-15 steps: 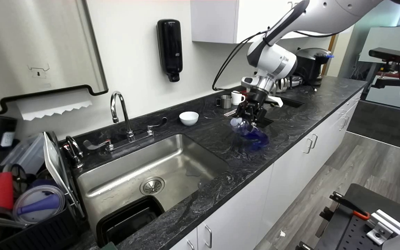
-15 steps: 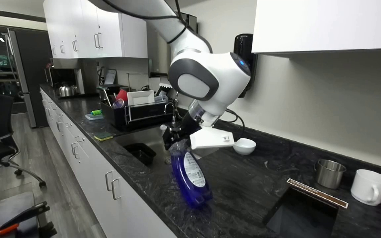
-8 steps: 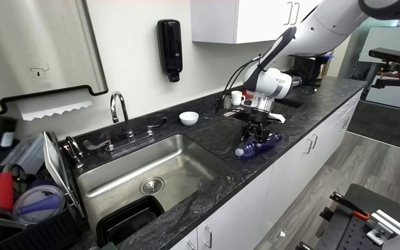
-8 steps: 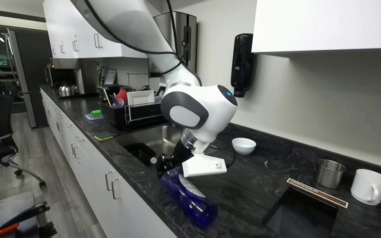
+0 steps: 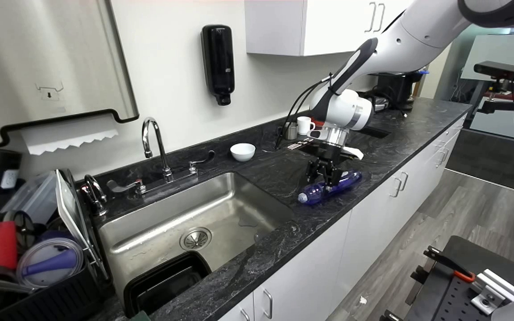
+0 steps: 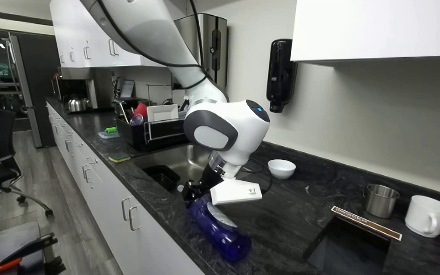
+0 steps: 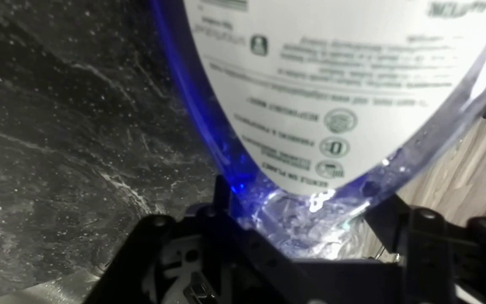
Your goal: Pick up the dish soap bottle
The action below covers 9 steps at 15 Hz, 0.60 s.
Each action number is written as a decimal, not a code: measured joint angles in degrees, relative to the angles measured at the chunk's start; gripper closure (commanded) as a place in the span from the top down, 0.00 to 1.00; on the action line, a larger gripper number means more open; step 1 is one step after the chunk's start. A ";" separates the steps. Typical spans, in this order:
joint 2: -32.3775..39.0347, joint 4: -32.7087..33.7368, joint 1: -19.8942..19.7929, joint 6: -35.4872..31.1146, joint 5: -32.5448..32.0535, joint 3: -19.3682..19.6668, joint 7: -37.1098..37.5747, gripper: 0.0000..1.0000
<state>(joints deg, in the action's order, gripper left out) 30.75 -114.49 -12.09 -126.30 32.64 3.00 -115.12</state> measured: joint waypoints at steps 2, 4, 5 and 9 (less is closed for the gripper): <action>0.52 0.00 -0.17 -1.39 0.00 -0.69 0.00 0.53; 1.01 0.05 -0.33 -2.44 0.00 -1.46 0.00 0.53; 1.05 0.10 -0.40 -2.59 0.00 -1.80 0.00 0.53; 1.23 0.21 -0.52 -3.44 0.00 -3.17 0.00 0.53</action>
<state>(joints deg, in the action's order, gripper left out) 31.98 -114.28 -12.61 -129.74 32.64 -0.17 -115.12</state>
